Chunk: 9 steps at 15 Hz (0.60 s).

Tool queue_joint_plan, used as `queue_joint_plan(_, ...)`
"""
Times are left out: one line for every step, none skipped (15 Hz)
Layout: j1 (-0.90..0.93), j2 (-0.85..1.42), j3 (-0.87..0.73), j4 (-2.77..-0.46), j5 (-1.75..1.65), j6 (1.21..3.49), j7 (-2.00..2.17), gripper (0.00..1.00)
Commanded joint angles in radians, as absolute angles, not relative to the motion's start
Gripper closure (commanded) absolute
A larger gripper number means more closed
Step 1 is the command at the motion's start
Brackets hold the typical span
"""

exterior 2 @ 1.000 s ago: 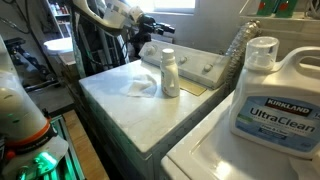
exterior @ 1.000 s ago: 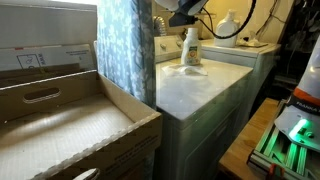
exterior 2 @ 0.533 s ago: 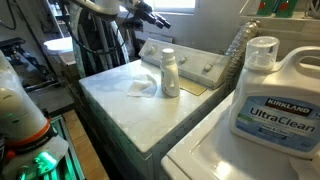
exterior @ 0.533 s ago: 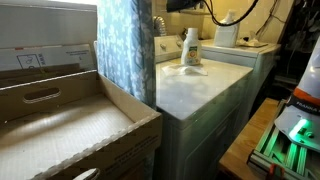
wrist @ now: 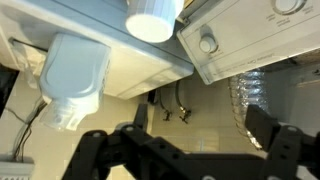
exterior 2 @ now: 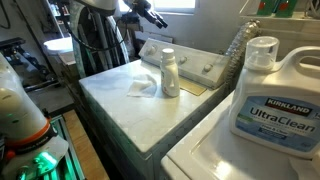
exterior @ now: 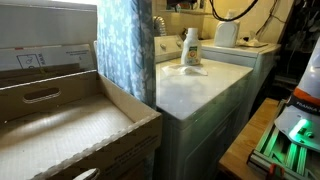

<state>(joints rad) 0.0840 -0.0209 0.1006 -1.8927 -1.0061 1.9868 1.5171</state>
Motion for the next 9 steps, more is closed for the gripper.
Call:
queue_joint_plan(0.074,-0.048,0.082,-1.869,-0.783,2.026,1.438,0.00)
queue_joint_plan(0.070,-0.055,0.077,-1.862,-0.717,2.024,1.408,0.00)
queue_joint_plan(0.066,-0.064,0.071,-1.853,-0.646,2.005,1.374,0.00)
queue_joint_plan(0.061,-0.074,0.064,-1.848,-0.577,1.985,1.339,0.00)
queue_joint_plan(0.056,-0.086,0.057,-1.843,-0.511,1.953,1.295,0.00)
queue_joint_plan(0.049,-0.094,0.052,-1.839,-0.470,1.926,1.260,0.00)
queue_joint_plan(0.042,-0.110,0.046,-1.841,-0.431,1.909,1.220,0.00)
queue_joint_plan(0.034,-0.122,0.041,-1.844,-0.410,1.889,1.194,0.00)
queue_joint_plan(0.026,-0.140,0.037,-1.853,-0.399,1.879,1.171,0.00)
